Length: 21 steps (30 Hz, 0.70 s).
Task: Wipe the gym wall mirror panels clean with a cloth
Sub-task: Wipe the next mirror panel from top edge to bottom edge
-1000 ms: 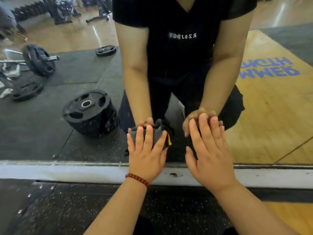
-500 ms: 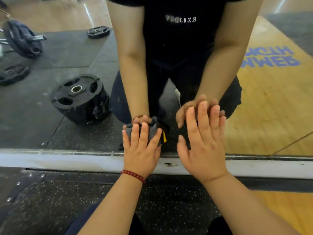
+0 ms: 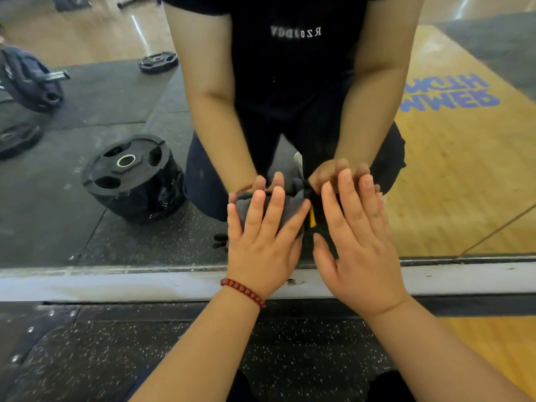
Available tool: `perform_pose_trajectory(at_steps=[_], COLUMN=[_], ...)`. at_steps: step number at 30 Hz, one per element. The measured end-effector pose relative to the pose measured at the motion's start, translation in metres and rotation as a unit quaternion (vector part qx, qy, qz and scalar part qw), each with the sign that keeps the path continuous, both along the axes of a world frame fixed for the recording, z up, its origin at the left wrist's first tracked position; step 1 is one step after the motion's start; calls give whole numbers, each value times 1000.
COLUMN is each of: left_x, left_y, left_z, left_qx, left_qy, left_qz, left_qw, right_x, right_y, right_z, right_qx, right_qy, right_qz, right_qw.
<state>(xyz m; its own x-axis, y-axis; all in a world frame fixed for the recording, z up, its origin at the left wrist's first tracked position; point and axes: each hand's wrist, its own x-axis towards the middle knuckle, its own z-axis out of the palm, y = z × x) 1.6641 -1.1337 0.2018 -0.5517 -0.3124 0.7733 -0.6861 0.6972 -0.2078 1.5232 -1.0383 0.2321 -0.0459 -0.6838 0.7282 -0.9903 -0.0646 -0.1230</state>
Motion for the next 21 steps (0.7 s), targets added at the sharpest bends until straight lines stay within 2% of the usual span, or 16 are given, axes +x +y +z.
perform_pose_trajectory(at_steps=[4,9,12,17,21], left_x=[-26,-4,8,22,47], left_y=[5,13,6,-7,-21], left_z=[75,106,109,125,151], left_qx=[16,64,36,-18,-48], left_qy=[57,-5,-21,33,-13], left_qz=[-13,-86,-97,-16,4], left_qw=[998,994,994,999,999], right_x=[-2,2,10,31,54], right_y=[9,21,13,-1,-12], right_z=[17,53,66,64,72], right_qx=[-34,-100,-91,-37,-47], right_qy=[-30,-23,-12,-40,-72], right_qz=[21,29,45,-31,-111], right_qw=[999,994,995,998,990])
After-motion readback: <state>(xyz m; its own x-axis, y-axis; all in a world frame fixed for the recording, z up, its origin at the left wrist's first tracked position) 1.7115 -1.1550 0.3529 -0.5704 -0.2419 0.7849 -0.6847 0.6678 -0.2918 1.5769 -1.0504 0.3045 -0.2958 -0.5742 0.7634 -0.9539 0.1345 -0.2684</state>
